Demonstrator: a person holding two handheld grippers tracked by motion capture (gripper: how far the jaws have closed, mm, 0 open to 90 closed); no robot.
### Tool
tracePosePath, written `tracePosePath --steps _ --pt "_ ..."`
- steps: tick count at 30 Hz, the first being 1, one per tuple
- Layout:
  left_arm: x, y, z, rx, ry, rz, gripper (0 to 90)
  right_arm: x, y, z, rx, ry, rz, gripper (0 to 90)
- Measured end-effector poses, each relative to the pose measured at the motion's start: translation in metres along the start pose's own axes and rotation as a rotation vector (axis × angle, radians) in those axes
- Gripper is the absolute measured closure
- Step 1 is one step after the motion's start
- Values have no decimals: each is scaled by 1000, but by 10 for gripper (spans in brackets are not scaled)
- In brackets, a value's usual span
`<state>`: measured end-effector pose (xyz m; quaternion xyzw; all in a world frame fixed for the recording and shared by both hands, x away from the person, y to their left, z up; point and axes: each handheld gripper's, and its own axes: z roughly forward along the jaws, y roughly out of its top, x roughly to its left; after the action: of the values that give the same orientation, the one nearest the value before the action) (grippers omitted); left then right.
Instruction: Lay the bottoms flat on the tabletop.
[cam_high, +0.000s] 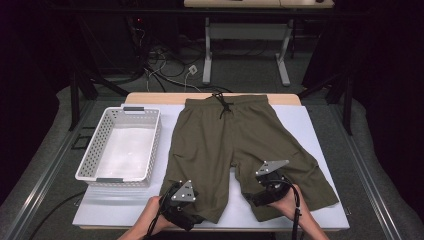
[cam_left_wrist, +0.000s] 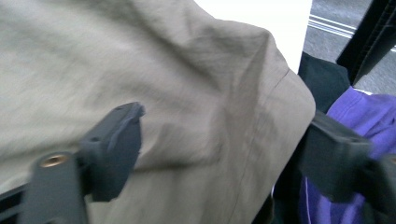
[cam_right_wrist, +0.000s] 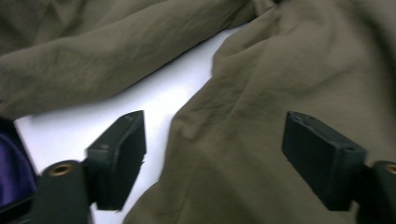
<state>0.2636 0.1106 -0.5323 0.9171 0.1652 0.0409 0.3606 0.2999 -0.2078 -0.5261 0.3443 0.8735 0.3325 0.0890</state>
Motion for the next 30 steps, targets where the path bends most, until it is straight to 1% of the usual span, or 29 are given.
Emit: tracePosePath --steps 1,2,3,4,6,7,8,10,11,13,18,20,23,24,26,27,29,30 --pt "0 -2 -3 -3 19 -3 164 -1 0 0 -13 -10 -1 166" --pt "0 -3 -5 -10 29 -14 155 -2 0 -1 -20 -7 0 156" --pt "1 -5 -8 -12 35 -22 148 -3 1 -1 -24 -18 -3 148" --pt "1 -7 -10 -20 49 -34 139 -3 1 -1 -32 -26 -1 147" --pt "3 -9 -14 -24 75 -54 119 -5 2 -2 -37 -30 1 136" --pt "5 -11 -16 -26 87 -58 112 -5 2 -1 -51 -32 2 125" --pt "5 -12 -18 -26 105 -69 103 -6 2 -2 -46 -32 2 112" --pt "7 -15 -21 -31 125 -87 90 -6 3 -3 -55 -45 -1 107" --pt "8 -16 -23 -30 131 -92 83 -7 4 -3 -64 -43 0 102" --pt "9 -19 -26 -35 155 -103 75 -7 5 -4 -75 -57 -5 99" --pt "11 -22 -33 -38 193 -121 59 -8 7 -4 -90 -73 -19 95" --pt "11 -22 -35 -41 203 -128 54 -8 8 -4 -103 -91 -20 94" --pt "13 -21 -39 -44 219 -139 43 -8 7 -4 -111 -91 -23 91" --pt "13 -22 -40 -52 226 -143 39 -8 7 -4 -111 -91 -25 91" --pt "15 -23 -43 -57 232 -159 38 -7 7 -5 -108 -98 -23 88" --pt "16 -24 -45 -58 247 -161 36 -6 7 -5 -106 -98 -25 88" --pt "17 -25 -47 -61 249 -176 35 -6 6 -7 -109 -102 -33 88" --pt "17 -26 -48 -63 259 -180 33 -6 6 -7 -111 -103 -33 87"
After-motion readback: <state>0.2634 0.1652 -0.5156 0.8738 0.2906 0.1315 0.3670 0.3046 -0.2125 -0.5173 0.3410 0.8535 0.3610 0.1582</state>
